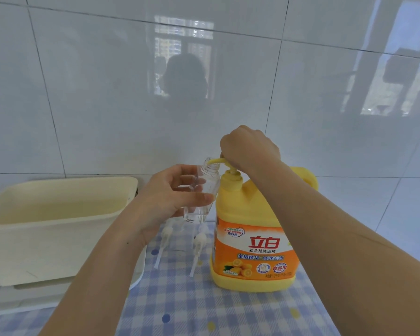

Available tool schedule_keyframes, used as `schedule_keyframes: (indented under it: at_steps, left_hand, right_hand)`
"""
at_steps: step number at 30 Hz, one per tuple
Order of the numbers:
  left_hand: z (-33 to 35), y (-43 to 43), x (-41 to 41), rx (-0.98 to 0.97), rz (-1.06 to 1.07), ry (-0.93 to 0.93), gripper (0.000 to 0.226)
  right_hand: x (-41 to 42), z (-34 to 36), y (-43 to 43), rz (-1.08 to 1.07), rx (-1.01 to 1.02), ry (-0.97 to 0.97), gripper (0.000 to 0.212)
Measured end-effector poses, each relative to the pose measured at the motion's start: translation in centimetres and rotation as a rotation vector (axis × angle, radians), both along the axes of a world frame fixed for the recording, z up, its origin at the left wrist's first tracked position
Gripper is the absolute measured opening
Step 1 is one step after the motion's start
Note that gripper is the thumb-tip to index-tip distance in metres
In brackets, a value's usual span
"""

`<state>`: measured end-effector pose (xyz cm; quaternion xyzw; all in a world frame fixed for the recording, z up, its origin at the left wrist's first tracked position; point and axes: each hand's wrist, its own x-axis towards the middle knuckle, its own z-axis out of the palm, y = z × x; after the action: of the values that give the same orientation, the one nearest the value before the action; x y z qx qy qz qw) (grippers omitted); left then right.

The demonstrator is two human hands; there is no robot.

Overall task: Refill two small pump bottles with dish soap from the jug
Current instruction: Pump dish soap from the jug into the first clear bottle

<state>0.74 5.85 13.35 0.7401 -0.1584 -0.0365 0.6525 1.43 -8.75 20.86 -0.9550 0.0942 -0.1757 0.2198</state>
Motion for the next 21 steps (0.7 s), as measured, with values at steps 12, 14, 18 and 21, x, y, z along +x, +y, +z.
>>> schedule_keyframes:
  at_steps: [12, 14, 18, 21]
  left_hand:
    - [0.3, 0.0, -0.3, -0.078, -0.025, 0.004, 0.061]
    - [0.1, 0.0, -0.2, -0.075, -0.028, 0.011, 0.055]
    - [-0.2, 0.2, 0.1, -0.028, -0.029, 0.011, 0.065]
    - [-0.4, 0.4, 0.3, 0.006, -0.036, -0.001, 0.060]
  right_hand:
    - [1.3, 2.3, -0.4, -0.007, -0.026, -0.108, 0.031]
    - [1.4, 2.4, -0.4, -0.009, -0.029, -0.098, 0.031]
    - [1.4, 1.3, -0.6, 0.008, -0.042, -0.039, 0.035]
    - [1.4, 0.8, -0.7, 0.010, -0.015, -0.030, 0.036]
